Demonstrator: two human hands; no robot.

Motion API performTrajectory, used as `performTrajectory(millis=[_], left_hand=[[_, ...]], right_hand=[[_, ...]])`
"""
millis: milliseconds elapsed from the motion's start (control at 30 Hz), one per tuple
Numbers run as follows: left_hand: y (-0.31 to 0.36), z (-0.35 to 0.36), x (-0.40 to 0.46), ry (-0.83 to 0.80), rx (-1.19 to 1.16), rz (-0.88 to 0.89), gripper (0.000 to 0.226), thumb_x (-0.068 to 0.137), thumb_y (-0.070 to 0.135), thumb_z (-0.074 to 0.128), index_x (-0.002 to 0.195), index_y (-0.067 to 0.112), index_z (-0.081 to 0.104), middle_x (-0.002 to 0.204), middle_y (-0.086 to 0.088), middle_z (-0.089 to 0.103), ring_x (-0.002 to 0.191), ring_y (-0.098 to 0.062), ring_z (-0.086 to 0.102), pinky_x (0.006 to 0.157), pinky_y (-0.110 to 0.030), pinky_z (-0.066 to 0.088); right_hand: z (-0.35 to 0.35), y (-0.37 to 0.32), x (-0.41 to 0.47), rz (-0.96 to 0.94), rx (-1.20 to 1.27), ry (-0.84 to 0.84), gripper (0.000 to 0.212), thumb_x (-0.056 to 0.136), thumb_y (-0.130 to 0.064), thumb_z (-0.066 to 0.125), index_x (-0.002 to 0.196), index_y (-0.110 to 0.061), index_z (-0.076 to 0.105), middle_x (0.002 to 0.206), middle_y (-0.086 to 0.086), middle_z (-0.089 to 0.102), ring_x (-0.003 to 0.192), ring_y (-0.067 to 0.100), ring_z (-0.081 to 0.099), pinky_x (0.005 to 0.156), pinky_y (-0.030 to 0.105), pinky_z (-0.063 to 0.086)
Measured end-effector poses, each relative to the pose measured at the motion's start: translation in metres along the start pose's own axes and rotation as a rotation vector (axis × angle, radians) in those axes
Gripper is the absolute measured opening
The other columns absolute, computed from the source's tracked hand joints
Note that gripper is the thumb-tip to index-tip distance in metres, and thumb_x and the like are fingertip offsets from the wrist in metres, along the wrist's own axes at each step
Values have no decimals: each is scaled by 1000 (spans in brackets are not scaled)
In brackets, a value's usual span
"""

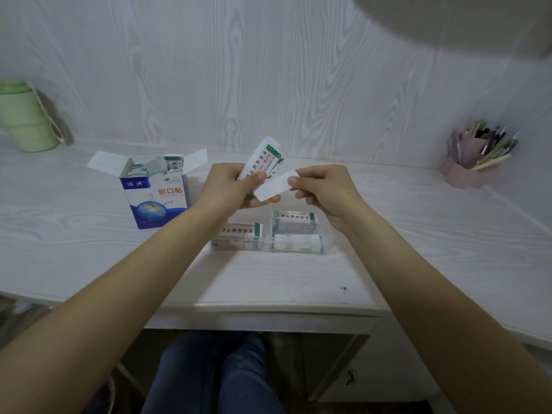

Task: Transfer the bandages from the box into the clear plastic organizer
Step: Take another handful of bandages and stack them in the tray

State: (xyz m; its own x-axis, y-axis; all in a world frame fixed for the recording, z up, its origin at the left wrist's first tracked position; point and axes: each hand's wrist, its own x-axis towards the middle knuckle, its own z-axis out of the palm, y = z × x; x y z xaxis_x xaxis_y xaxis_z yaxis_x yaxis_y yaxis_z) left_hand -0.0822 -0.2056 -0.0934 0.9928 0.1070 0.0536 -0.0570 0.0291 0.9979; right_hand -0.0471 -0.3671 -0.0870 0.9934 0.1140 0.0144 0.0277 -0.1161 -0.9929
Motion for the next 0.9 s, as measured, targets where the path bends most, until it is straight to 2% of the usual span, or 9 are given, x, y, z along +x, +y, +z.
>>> performTrajectory(millis=[133, 267, 400, 533, 600, 667, 733, 800, 900], left_hand=[[1, -10, 1, 58, -16, -2, 13, 95, 7, 53, 105, 2, 60, 80, -11, 70, 63, -15, 71, 55, -16, 55], [2, -16, 1, 62, -28, 0, 15, 95, 9, 53, 108, 2, 58, 83, -12, 70, 67, -16, 72, 56, -15, 54], [0, -12, -1, 48, -14, -3, 19, 95, 9, 53, 111, 1, 58, 83, -12, 71, 67, -16, 72, 56, -15, 54], [-1, -6, -1, 32, -5, -11, 23, 95, 10, 53, 115, 0, 57, 83, -12, 71, 67, -15, 72, 56, -14, 54], [-1, -5, 0, 26, 1, -6, 25, 95, 10, 52, 117, -1, 56, 84, -12, 71, 68, -15, 72, 56, -14, 54], [-1, -4, 1, 25, 11, 0, 25, 95, 10, 52, 117, -1, 56, 84, -11, 71, 68, -15, 72, 56, -15, 54], [-1, -5, 0, 28, 13, 5, 24, 95, 10, 53, 117, -1, 57, 82, -11, 71, 68, -15, 72, 57, -15, 55], [0, -6, 0, 27, 13, 12, 22, 95, 9, 52, 115, 0, 57, 82, -11, 70, 67, -15, 72, 58, -15, 55], [1, -7, 0, 21, 18, 21, 23, 95, 9, 52, 115, -2, 57, 82, -11, 70, 68, -16, 72, 58, -15, 55]], right_hand=[[-15, 4, 0, 72, 443, 4, 6, 86, 5, 62, 83, 0, 60, 75, 10, 65, 64, 13, 69, 67, 16, 56], [-25, 8, 2, 104, 469, -42, 19, 90, -11, 62, 75, 0, 62, 68, 6, 64, 68, 13, 68, 72, 17, 57], [-27, 17, 5, -26, 66, 26, 9, 84, 3, 65, 81, -5, 64, 76, 7, 61, 67, 13, 62, 72, 17, 52], [-27, 25, 8, -124, -367, 47, 13, 80, 0, 70, 81, -13, 70, 67, -1, 60, 67, 9, 58, 75, 21, 50], [-24, 26, 9, -153, -520, 16, 13, 81, -1, 69, 81, -14, 70, 65, -6, 59, 66, 5, 57, 71, 13, 47], [-20, 27, 9, -198, -653, -5, 12, 81, -1, 67, 83, -12, 71, 71, -5, 62, 66, 0, 55, 59, 1, 40], [-16, 29, 10, -241, -749, -24, 10, 81, -3, 68, 87, -10, 71, 79, -1, 62, 68, -2, 53, 54, 0, 37], [-12, 31, 11, -270, -836, -45, 7, 82, -9, 70, 89, -12, 70, 85, 0, 63, 76, 5, 55, 60, 5, 38], [-9, 32, 13, -268, -949, -61, 9, 81, -16, 72, 88, -11, 72, 82, -1, 63, 85, 16, 59, 72, 29, 48]])
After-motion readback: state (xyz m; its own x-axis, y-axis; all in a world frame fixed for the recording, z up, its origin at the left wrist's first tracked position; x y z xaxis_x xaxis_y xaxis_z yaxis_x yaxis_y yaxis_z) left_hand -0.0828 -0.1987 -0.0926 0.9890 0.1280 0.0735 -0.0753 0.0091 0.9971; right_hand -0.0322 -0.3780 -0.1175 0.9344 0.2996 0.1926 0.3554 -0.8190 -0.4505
